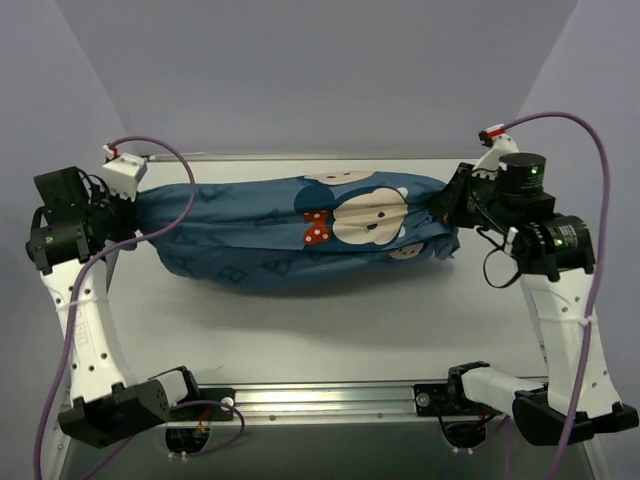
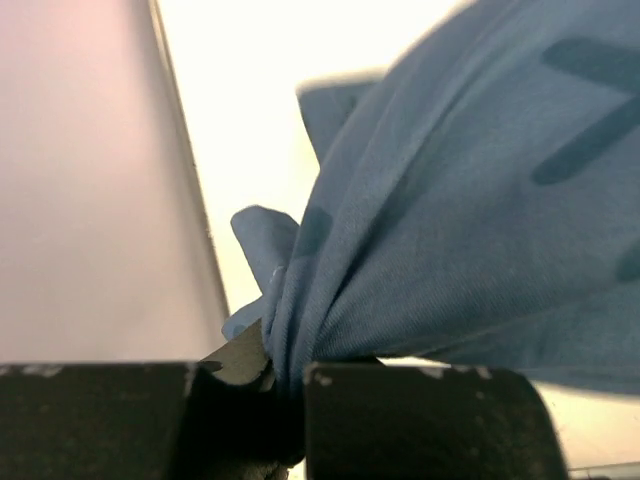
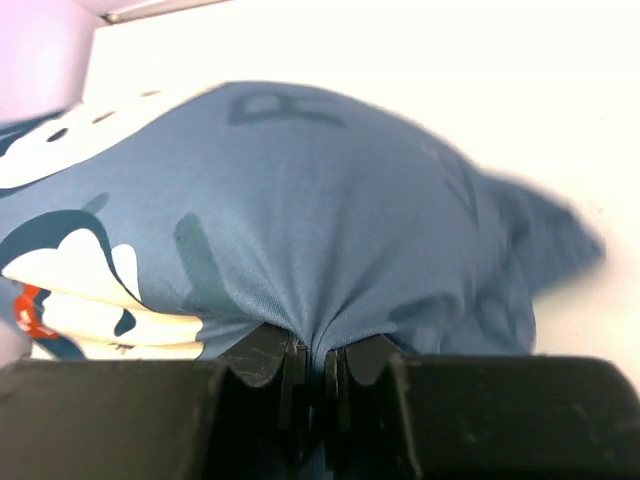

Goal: Remove the pillowcase from the pillow

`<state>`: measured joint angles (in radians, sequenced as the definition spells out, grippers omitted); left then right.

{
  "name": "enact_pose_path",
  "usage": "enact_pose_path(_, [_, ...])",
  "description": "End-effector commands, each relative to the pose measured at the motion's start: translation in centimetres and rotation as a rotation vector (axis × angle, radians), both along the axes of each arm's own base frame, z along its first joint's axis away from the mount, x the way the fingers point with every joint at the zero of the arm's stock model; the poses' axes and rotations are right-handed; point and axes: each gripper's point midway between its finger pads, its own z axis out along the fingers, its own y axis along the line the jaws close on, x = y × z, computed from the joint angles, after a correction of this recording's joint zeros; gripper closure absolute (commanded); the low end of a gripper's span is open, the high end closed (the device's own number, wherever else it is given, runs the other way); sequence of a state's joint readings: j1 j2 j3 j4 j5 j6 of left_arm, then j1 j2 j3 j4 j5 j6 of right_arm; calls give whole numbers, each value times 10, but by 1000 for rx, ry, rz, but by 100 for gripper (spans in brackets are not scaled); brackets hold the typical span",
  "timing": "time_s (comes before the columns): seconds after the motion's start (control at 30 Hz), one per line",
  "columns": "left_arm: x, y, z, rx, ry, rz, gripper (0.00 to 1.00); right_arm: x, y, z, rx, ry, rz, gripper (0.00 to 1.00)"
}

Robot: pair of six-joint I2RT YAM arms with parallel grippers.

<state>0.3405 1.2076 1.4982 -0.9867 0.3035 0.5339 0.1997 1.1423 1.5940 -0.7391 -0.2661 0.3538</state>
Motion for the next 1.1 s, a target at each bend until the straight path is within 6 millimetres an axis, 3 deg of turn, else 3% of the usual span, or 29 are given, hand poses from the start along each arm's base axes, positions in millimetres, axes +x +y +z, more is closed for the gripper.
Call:
enact_pose_path(0.0, [-55,-9,72,76,-106,17,98,-40,-16,27,-25,-6,-16,100])
enact_pose_path(0.07, [-74,-15,86,95,-121,10,98,-53,-7,45,25,-15,26,100])
enact_pose_path(0.13, [-91,-17,106,138,-168,19,98,-72,-1,42,55,47,66,100])
enact_pose_path(0.27, [-115,-24,101,126,-133,38,98,-111,11,25,111,154,146,100])
enact_pose_path(0.33, [-113,-27,90,94,-108,30,98,-115,19,17,144,176,185,100])
enact_pose_path(0.37, [-107,-29,86,65,-103,26,98,-107,24,4,156,197,207,99])
enact_pose_path(0.43, [-92,-36,76,-5,-84,-13,98,-88,29,-12,155,217,216,96])
enact_pose_path(0.47, [-80,-37,66,-48,-65,-12,98,-58,34,-20,155,206,211,96])
enact_pose_path(0.53, [-45,-33,49,-107,-19,-18,98,-20,39,-35,164,214,192,93])
enact_pose_path(0.57, [-32,-33,40,-139,8,-6,98,22,44,-43,173,193,184,93])
enact_pose_path(0.6, [-10,-30,23,-159,64,-2,98,48,40,-44,189,180,133,92])
enact_pose_path(0.63, [5,-39,17,-161,80,-27,98,74,37,-30,202,127,106,81])
enact_pose_path(0.67, [31,-36,0,-161,119,-16,98,117,36,-47,201,138,65,72])
enact_pose_path(0.7, [46,-38,-5,-163,127,-24,97,143,26,-50,178,120,-1,63])
enact_pose_path(0.73, [59,-40,-11,-169,141,-26,92,169,18,-31,173,60,-34,57])
enact_pose_path(0.77, [80,-43,-36,-195,200,-34,89,200,15,-66,152,129,-65,52])
enact_pose_path(0.8, [94,-43,-37,-208,202,-33,87,214,9,-72,139,138,-85,44])
enact_pose_path(0.83, [102,-40,-47,-216,227,-17,87,233,-3,-53,128,86,-112,39])
enact_pose_path(0.87, [116,-36,-73,-228,294,6,86,242,-8,-83,113,172,-126,37])
enact_pose_path(0.9, [123,-30,-77,-212,304,26,87,246,-14,-80,106,168,-131,29])
enact_pose_path(0.97, [132,-23,-102,-203,354,45,90,247,-28,-66,58,124,-163,26])
enact_pose_path(1.03, [138,-20,-115,-202,356,52,93,238,-36,-55,16,93,-181,26])
enact_pose_path(1.07, [139,-21,-120,-208,359,55,93,224,-42,-53,-16,90,-188,26])
